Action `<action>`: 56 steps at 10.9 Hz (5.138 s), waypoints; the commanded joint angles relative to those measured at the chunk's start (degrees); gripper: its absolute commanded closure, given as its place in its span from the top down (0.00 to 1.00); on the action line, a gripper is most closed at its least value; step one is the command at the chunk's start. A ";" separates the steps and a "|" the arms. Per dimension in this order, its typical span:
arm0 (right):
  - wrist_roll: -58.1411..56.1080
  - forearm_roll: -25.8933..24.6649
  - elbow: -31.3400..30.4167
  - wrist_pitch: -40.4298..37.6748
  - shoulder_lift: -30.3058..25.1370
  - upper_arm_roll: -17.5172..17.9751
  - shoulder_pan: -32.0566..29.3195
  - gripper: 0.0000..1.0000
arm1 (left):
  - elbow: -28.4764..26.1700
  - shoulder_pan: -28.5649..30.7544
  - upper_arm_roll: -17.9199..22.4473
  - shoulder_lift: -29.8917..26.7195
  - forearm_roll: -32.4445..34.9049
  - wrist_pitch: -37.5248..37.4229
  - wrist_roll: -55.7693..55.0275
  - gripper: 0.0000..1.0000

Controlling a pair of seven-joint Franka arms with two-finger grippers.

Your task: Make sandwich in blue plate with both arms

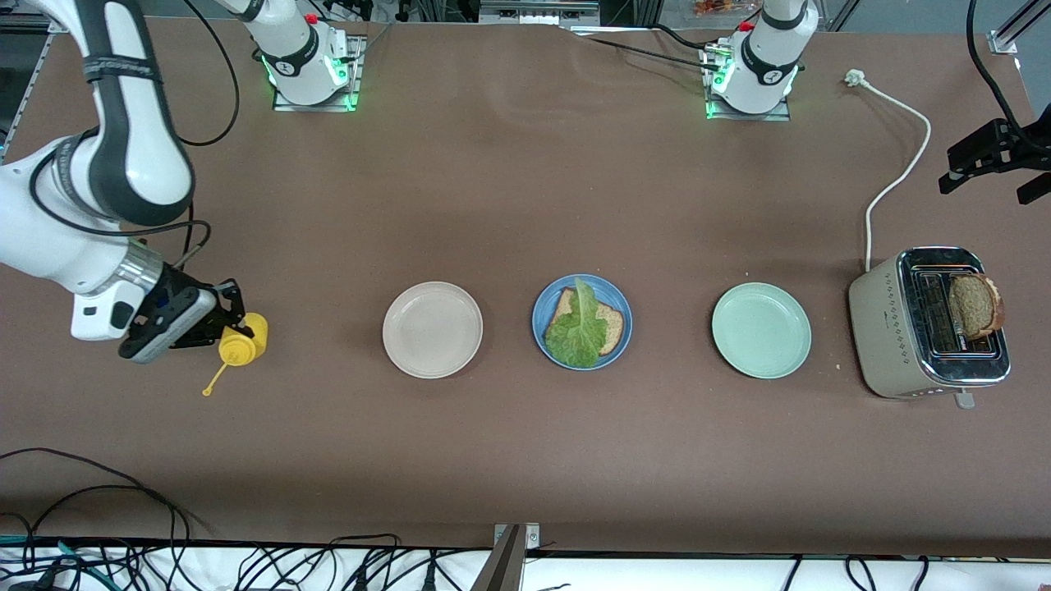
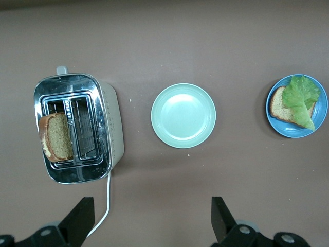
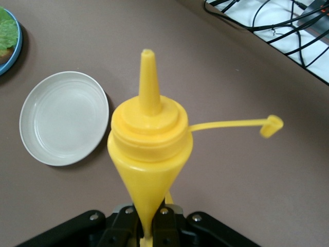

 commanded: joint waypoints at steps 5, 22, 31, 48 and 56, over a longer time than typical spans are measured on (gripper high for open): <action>38.72 -35.26 5.12 -2.32 2.71 21.83 0.36 0.00 | 1.24 0.14 -0.03 0.37 -0.98 -1.05 -0.60 1.00; 47.40 -81.62 39.13 -44.43 33.56 37.10 27.50 0.00 | 1.24 0.14 -0.03 0.28 -0.98 -1.05 -0.60 1.00; 39.55 -83.02 42.65 -37.04 41.48 28.11 31.83 0.00 | 1.24 0.14 -0.03 0.28 -0.98 -1.05 -0.60 1.00; 21.48 -54.68 42.04 -40.38 20.94 26.88 11.83 0.00 | 1.24 0.14 -0.03 0.28 -0.98 -1.05 -0.60 1.00; -9.19 -14.18 30.40 -33.63 10.39 -1.23 4.51 0.00 | 1.24 0.05 -0.03 0.28 -1.06 -1.05 -0.60 1.00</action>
